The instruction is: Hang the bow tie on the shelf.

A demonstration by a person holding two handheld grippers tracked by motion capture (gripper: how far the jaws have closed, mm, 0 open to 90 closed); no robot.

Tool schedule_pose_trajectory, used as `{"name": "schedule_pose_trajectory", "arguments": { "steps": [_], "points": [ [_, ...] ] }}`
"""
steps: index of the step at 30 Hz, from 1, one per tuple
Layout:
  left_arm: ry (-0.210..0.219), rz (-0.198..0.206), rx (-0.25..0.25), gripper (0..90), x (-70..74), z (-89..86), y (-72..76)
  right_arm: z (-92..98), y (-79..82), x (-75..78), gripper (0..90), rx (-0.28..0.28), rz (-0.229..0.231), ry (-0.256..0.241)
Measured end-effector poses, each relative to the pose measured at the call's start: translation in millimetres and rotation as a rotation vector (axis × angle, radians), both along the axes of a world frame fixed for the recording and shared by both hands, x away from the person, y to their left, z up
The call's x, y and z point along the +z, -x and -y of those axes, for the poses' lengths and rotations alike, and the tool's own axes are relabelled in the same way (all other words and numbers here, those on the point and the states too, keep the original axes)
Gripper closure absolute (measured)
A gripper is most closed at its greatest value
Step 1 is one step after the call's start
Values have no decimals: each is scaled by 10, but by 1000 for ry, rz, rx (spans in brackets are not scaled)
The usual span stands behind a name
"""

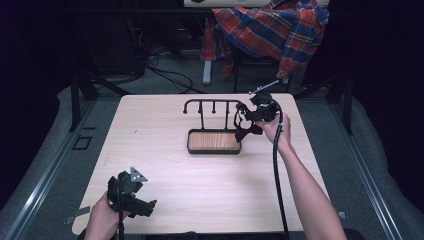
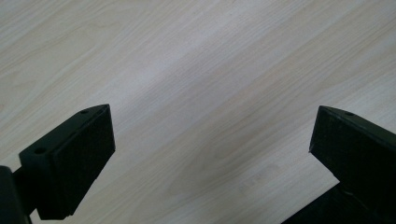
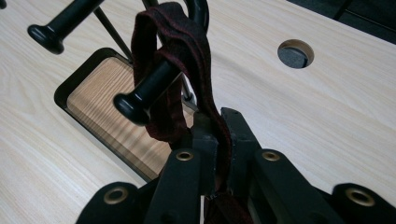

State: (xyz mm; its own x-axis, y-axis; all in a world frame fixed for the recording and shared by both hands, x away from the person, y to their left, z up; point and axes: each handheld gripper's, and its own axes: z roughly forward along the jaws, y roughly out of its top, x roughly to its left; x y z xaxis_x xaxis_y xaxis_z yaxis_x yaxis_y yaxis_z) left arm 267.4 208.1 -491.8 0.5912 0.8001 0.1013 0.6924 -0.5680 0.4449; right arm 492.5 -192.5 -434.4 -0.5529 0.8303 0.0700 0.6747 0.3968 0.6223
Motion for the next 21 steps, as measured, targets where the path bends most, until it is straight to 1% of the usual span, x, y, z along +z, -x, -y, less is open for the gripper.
{"name": "schedule_pose_trajectory", "arguments": {
  "steps": [4, 8, 11, 17, 21],
  "points": [
    [4, 1, 1, 2, 1, -3, 1, 15, -5, -23, 844, 0, -14, -24],
    [3, 3, 1, 2, 0, -1, 2, -4, -2, -25, 833, 2, -22, -19],
    [1, 3, 0, 1, 0, -1, 2, -15, -3, -32, 828, 4, -24, -27],
    [5, 2, 0, 1, 3, -4, 3, -8, -11, -54, 773, 4, -36, -31],
    [3, 3, -2, 2, 1, -2, 4, 9, -5, -51, 744, 3, -26, -36]
  ]
}}
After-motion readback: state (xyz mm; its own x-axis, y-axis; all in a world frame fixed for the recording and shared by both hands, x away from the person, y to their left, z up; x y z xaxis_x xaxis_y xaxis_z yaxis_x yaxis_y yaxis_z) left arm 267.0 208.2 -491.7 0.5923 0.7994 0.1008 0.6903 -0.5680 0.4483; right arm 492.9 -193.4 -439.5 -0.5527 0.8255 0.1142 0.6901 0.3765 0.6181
